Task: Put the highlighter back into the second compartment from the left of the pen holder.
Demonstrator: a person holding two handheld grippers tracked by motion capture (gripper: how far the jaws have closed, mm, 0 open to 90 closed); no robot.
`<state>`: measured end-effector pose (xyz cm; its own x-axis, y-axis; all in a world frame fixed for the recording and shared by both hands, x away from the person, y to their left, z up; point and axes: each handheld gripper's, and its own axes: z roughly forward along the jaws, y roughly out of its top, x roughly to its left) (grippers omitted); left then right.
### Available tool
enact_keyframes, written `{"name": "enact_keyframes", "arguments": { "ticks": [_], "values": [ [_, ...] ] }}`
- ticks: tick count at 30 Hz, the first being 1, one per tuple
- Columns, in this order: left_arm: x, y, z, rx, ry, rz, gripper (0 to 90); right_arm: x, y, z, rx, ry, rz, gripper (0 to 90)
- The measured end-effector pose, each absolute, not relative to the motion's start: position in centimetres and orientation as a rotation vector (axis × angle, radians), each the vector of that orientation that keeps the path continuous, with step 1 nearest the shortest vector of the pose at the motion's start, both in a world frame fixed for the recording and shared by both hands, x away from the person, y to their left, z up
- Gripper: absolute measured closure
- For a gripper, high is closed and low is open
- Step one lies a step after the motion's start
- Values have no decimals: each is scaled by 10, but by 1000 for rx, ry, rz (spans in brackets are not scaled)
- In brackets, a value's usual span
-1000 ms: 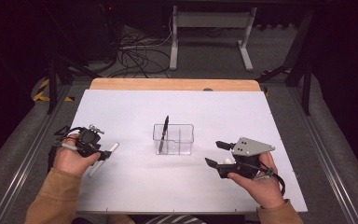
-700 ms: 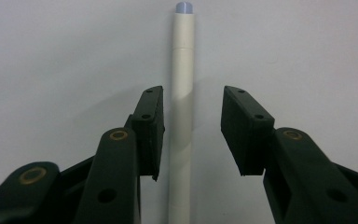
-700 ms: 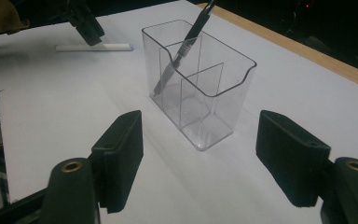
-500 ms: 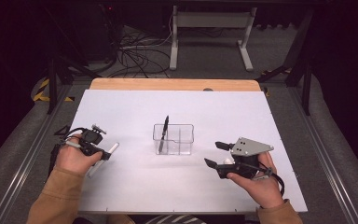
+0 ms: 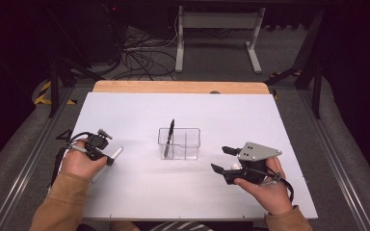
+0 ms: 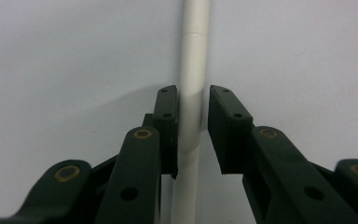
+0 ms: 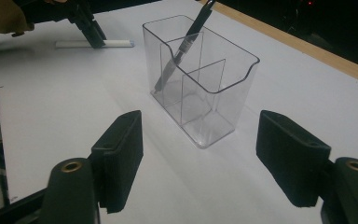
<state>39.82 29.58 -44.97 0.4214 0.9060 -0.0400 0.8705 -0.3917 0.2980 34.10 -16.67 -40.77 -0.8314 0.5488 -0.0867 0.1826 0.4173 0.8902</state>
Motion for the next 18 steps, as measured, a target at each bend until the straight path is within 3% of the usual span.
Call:
{"name": "enact_keyframes", "arguments": {
  "ticks": [18],
  "values": [
    [397, 294, -451, 2421, 1527, 227, 786, 341, -166, -408, 625, 2313, 1384, 323]
  ]
}}
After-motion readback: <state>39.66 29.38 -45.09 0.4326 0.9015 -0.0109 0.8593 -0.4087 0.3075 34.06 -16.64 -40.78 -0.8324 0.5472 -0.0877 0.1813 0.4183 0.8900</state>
